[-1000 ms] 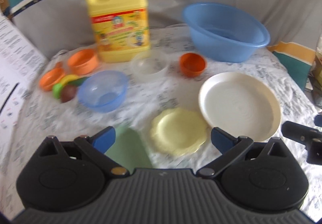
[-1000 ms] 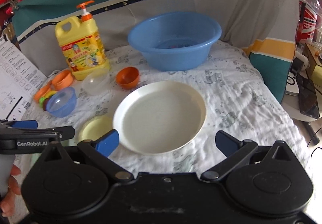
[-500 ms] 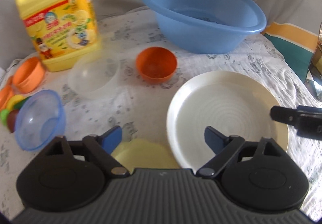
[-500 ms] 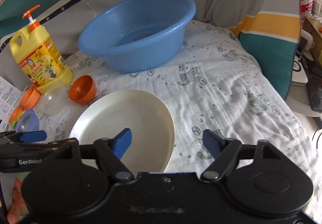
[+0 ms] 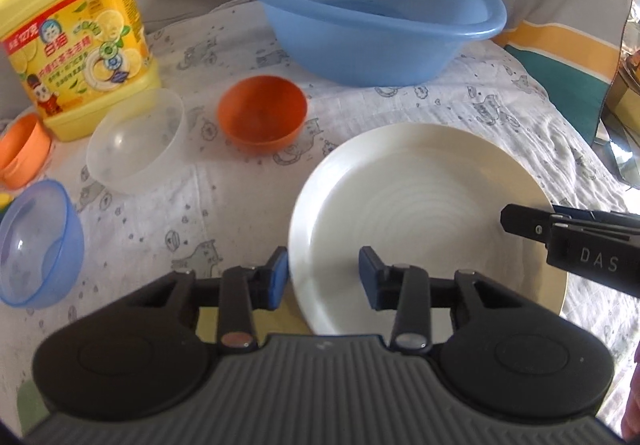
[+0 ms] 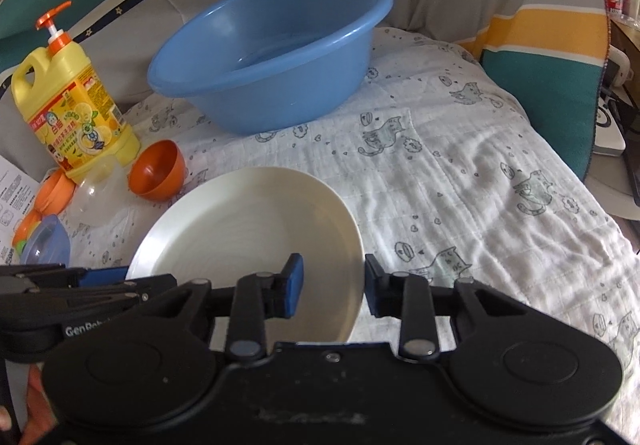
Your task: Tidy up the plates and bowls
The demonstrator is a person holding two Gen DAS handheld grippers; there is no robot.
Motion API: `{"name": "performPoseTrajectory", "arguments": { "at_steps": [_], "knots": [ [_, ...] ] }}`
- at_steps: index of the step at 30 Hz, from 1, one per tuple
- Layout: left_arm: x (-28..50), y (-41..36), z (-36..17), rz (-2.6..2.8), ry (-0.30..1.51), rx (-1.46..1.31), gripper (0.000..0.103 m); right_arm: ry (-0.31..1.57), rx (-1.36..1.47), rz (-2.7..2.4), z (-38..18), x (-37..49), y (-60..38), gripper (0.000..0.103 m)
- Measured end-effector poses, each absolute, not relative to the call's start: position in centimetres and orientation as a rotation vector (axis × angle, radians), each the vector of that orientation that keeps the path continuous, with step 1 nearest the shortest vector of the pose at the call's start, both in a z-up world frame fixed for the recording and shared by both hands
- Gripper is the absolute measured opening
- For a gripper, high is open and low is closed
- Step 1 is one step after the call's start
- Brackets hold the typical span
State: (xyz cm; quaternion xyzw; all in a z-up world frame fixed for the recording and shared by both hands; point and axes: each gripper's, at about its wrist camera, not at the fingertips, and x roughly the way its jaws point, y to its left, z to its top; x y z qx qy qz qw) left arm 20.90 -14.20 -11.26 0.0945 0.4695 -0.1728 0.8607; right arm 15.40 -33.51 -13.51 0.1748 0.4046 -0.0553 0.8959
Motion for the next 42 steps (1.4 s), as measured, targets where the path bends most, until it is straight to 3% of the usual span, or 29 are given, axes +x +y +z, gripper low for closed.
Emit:
{"name": "performPoseTrajectory", "arguments": {
  "at_steps": [20, 29, 42],
  "knots": [
    [10.0, -12.0, -6.2, -0.355, 1.0, 0.146, 0.038, 0.817, 0.37, -0.136, -9.1, 4.9, -32.0, 0.032],
    [5.6, -10.2, -7.0, -0.364, 1.024, 0.135, 0.04, 0.819, 0.363, -0.127, -9.2, 0.0, -30.2, 0.032],
    [4.3, -10.2, -8.6, -0.351, 1.036, 0.168, 0.04, 0.848, 0.356, -0.131, -10.9, -0.5, -29.7, 0.032]
  ]
}}
